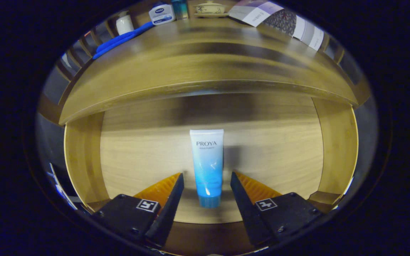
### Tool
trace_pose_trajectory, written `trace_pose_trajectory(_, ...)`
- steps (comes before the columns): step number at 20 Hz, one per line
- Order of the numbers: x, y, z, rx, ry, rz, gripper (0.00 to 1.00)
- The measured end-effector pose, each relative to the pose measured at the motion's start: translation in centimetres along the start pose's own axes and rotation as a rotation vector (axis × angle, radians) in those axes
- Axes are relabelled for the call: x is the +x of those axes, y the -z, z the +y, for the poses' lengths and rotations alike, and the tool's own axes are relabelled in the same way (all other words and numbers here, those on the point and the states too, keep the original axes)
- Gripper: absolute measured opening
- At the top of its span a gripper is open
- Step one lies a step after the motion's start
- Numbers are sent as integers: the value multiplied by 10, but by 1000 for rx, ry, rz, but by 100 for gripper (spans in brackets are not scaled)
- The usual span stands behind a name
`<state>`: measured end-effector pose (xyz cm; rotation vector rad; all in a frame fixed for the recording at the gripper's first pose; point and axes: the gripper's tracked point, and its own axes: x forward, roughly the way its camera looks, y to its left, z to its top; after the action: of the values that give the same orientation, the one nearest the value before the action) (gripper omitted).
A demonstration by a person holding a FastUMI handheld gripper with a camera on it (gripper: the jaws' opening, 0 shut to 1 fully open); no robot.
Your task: Pull open the drawer, take out the items inside it, and place them on the countertop above the cabinet.
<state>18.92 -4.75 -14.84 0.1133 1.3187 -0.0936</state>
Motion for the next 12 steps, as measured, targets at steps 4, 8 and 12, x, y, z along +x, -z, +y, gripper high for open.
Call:
trace_pose_trajectory(4, 14, 6, -6, 10, 25, 54, 63)
trace_pose_trajectory(8, 11, 6, -8, 8, 45, 41, 47)
trace_pose_trajectory(12, -8, 9, -10, -5, 29, 0, 45)
